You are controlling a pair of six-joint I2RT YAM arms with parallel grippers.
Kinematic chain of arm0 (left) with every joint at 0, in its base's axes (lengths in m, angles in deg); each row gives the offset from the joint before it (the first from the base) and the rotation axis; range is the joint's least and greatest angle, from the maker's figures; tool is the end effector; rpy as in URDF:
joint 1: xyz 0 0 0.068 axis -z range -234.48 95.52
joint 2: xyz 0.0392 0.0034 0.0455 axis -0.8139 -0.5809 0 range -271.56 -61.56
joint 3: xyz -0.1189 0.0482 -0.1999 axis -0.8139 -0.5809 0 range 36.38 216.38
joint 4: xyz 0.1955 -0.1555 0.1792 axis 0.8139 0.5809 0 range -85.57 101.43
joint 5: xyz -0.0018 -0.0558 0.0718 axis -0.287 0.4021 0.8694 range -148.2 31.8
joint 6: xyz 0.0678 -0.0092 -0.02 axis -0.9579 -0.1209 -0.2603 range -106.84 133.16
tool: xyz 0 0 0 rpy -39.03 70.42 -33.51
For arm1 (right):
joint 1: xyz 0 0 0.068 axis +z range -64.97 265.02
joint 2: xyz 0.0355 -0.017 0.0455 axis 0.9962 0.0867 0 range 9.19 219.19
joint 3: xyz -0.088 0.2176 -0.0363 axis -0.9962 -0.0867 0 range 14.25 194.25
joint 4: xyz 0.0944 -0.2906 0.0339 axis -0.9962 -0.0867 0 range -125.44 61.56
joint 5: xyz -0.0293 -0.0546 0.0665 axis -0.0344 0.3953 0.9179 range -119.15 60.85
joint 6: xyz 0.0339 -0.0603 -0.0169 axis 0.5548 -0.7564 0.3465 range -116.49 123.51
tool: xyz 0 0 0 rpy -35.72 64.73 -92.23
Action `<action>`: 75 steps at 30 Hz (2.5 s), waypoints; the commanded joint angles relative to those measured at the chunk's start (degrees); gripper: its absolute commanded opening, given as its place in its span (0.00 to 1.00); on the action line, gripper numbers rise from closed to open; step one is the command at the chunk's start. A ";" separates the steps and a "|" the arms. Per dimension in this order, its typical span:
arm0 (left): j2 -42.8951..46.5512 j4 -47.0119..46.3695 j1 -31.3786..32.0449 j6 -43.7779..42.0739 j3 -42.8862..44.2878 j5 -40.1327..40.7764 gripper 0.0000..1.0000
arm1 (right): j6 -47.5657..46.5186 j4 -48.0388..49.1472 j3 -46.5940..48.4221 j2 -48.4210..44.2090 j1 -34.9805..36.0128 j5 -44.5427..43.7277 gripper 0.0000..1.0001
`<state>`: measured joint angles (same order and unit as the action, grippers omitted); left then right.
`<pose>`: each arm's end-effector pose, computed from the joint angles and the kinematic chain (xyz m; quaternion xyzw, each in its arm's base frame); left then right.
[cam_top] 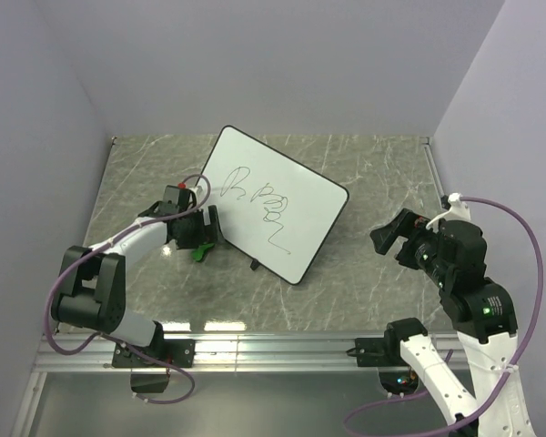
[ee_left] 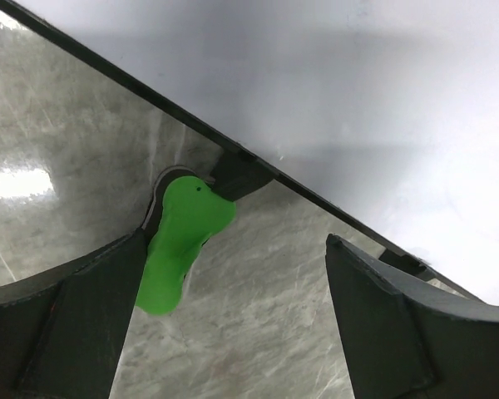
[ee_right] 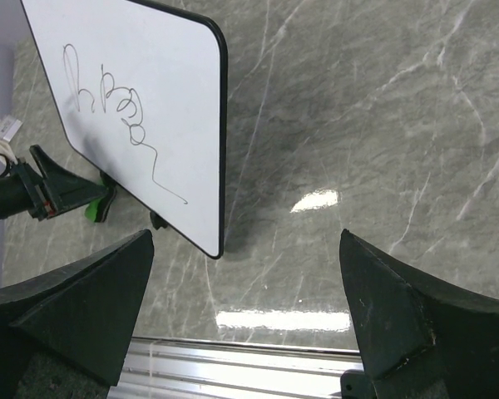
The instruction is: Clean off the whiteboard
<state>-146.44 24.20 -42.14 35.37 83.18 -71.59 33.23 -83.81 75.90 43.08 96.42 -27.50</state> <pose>0.3269 -0.0854 0.0951 -0.0500 0.9536 -0.1886 0.2293 0.1766 0.0374 0.3686 0.1288 0.8456 0.1934 0.4806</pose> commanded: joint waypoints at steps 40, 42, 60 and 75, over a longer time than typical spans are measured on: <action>-8.19 9.68 7.26 1.95 7.42 22.44 0.60 | -1.50 5.88 -1.44 1.26 0.47 0.81 0.96; -8.81 9.32 7.44 1.60 7.33 21.92 0.56 | -1.33 6.85 -1.36 2.14 0.38 0.81 0.96; -2.67 15.28 9.37 5.64 10.58 18.05 0.00 | 3.51 31.36 -3.03 23.47 -3.57 15.13 0.96; 6.66 19.26 10.42 8.11 21.92 11.46 0.00 | 1.57 45.95 14.02 52.06 -8.94 36.03 0.93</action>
<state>-140.25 43.13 -32.24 42.54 103.47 -57.14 35.57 -44.86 85.93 92.35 87.79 -1.56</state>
